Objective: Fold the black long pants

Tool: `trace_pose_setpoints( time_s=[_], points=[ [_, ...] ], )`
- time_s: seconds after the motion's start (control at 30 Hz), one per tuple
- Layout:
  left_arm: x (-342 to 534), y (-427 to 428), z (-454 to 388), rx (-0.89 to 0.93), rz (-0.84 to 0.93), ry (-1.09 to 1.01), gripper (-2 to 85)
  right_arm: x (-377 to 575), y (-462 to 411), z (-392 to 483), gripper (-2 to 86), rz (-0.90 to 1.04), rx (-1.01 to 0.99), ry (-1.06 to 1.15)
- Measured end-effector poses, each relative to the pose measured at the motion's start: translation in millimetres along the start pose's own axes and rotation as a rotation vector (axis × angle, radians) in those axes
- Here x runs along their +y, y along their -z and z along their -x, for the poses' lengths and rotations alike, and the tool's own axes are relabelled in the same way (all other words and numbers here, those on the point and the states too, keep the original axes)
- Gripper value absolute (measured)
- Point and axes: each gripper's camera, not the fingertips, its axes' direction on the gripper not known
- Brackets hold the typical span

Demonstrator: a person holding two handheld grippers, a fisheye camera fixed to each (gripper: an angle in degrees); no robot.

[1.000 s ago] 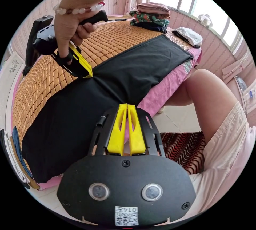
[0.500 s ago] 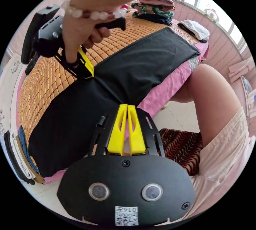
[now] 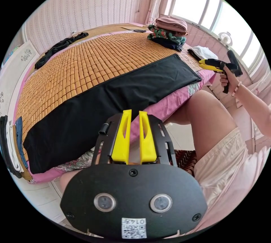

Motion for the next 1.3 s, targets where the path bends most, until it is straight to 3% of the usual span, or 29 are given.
trace_pose_setpoints(
  time_s=[0.1, 0.27, 0.43, 0.5, 0.6, 0.73, 0.87, 1.0, 1.13, 1.3],
  points=[
    [-12.0, -11.9, -16.2, -0.013, 0.016, -0.05, 5.7, 21.4, 44.2, -66.0, 11.2, -0.015, 0.124, -0.109],
    [-29.8, -36.4, -35.3, -0.003, 0.075, -0.06, 5.6, 28.4, 74.9, -111.1, 12.3, -0.084, 0.259, -0.012],
    [-40.5, -55.6, -56.4, -0.057, 0.128, -0.115, 5.7, 20.3, 78.6, -162.9, 9.3, 0.002, 0.154, -0.097],
    [-45.1, -63.5, -60.3, -0.128, 0.138, -0.116, 5.6, 23.8, 92.4, -174.1, 7.3, -0.047, 0.194, -0.128],
    [-50.0, -69.9, -57.9, -0.18, 0.149, -0.084, 4.6, 28.8, 114.1, -201.4, 4.3, -0.09, 0.116, -0.217],
    [-51.4, -89.1, -54.1, -0.209, 0.206, -0.086, 1.3, 34.8, 139.9, -239.2, 1.1, -0.107, -0.128, -0.257],
    [-54.0, -113.6, -67.5, -0.245, 0.297, -0.153, -0.7, 43.4, 180.3, -274.9, 0.0, -0.246, -0.353, -0.31],
    [-64.4, -124.7, -90.3, -0.344, 0.337, -0.271, -0.9, 38.3, 211.6, -281.7, -0.4, -0.277, -0.379, -0.254],
    [-70.5, -117.5, -99.8, -0.259, 0.292, -0.348, -0.8, 33.0, 257.3, -285.7, -0.4, -0.387, -0.396, -0.209],
    [-93.1, -113.9, -105.3, 0.007, 0.208, -0.278, -0.8, 25.9, 309.4, -288.9, -0.2, -0.496, -0.34, -0.198]
  ],
)
